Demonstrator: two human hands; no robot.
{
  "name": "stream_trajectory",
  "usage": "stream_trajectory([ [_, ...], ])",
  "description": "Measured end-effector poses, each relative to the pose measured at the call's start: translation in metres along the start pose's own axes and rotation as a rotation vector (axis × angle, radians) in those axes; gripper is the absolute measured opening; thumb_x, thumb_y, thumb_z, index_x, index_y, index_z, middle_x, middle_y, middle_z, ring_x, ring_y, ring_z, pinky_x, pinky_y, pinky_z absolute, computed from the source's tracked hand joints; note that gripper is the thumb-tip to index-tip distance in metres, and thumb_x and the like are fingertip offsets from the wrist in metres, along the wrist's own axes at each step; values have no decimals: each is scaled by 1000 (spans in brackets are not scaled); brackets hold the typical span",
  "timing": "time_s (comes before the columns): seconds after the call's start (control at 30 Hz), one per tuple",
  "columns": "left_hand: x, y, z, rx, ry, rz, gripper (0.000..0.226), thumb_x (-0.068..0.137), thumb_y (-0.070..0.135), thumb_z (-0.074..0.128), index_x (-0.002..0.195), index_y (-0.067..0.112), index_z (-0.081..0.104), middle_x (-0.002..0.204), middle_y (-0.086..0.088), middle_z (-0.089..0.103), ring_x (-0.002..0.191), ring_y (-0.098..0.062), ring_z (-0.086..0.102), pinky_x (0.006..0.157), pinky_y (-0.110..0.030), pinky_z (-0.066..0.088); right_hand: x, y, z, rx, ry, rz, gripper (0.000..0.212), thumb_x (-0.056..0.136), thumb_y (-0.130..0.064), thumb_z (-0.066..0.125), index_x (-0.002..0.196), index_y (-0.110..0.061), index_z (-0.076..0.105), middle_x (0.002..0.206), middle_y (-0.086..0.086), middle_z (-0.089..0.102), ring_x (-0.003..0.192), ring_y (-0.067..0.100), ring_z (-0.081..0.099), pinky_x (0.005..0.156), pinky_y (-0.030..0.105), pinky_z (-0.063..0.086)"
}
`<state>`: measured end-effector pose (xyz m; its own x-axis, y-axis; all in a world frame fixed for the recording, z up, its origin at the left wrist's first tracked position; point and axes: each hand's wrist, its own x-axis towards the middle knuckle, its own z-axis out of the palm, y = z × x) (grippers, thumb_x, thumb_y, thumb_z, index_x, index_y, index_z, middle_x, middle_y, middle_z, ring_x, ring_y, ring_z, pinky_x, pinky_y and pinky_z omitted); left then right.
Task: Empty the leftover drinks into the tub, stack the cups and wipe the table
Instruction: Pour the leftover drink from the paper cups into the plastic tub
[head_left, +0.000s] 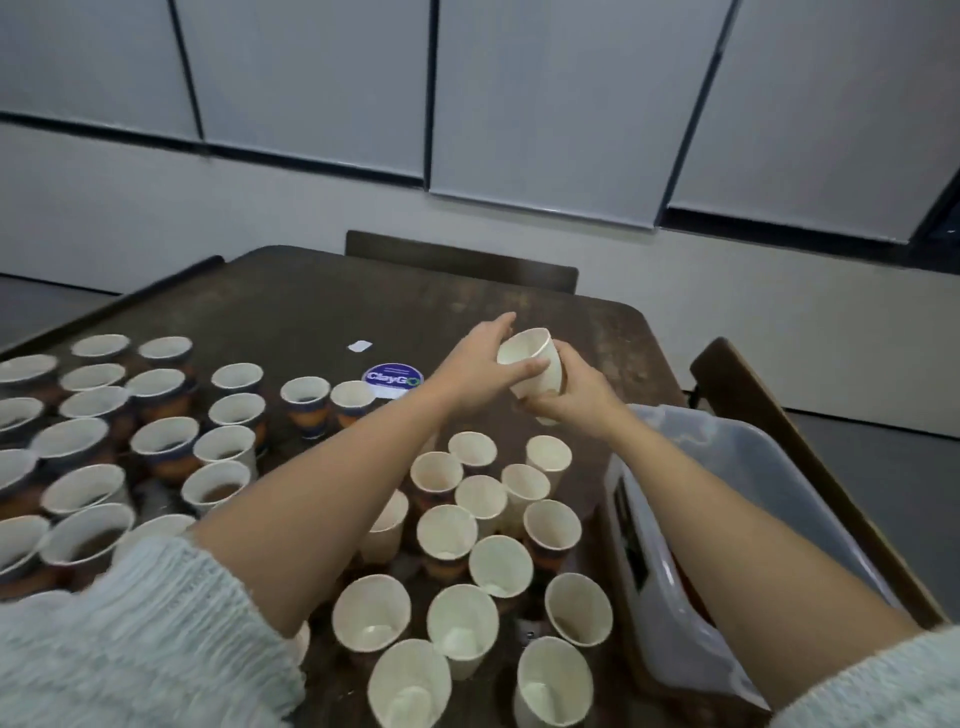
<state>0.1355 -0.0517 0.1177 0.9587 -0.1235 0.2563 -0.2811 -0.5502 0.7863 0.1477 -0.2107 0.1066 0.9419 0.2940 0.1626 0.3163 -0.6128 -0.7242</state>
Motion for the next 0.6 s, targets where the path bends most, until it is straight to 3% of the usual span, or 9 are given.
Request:
stream_trajectory([
  [0.13, -18, -37, -67, -1, 7, -71, 74, 88, 36, 67, 149, 22, 27, 143, -2, 45, 127, -21, 49, 92, -25, 45, 22, -41, 63, 68, -87, -56, 74, 77, -23, 81, 136, -27, 37, 116, -11, 50, 103, 14, 57, 66, 16, 52],
  [0.2, -25, -57, -100, 43, 14, -85, 73, 87, 32, 69, 148, 22, 29, 141, -2, 47, 125, -21, 49, 89, -22, 43, 31, -60, 94, 100, -137, -56, 77, 76, -28, 81, 137, -30, 36, 118, -12, 51, 106, 14, 57, 77, 26, 57],
  [0.3, -33, -85, -138, 118, 10, -107, 75, 85, 26, 70, 148, 19, 29, 143, -6, 45, 129, -22, 46, 97, -28, 40, 43, -79, 132, 105, -199, -65, 78, 80, -30, 78, 143, -29, 33, 125, -10, 48, 113, 11, 51, 93, 31, 50],
  [0.43, -43, -134, -171, 232, -18, -170, 81, 81, 20, 72, 149, 17, 28, 147, -6, 40, 132, -23, 41, 99, -30, 39, 59, -94, 182, 60, -224, -44, 69, 87, -29, 72, 145, -24, 35, 130, -7, 50, 108, 9, 51, 80, 19, 45],
  [0.6, -48, -197, -183, 466, -135, -224, 89, 79, 26, 76, 150, 13, 24, 148, -11, 36, 136, -28, 34, 110, -40, 34, 72, -91, 232, -31, -293, 17, 54, 92, -22, 65, 142, -18, 46, 132, 2, 58, 116, 15, 56, 86, 19, 43],
])
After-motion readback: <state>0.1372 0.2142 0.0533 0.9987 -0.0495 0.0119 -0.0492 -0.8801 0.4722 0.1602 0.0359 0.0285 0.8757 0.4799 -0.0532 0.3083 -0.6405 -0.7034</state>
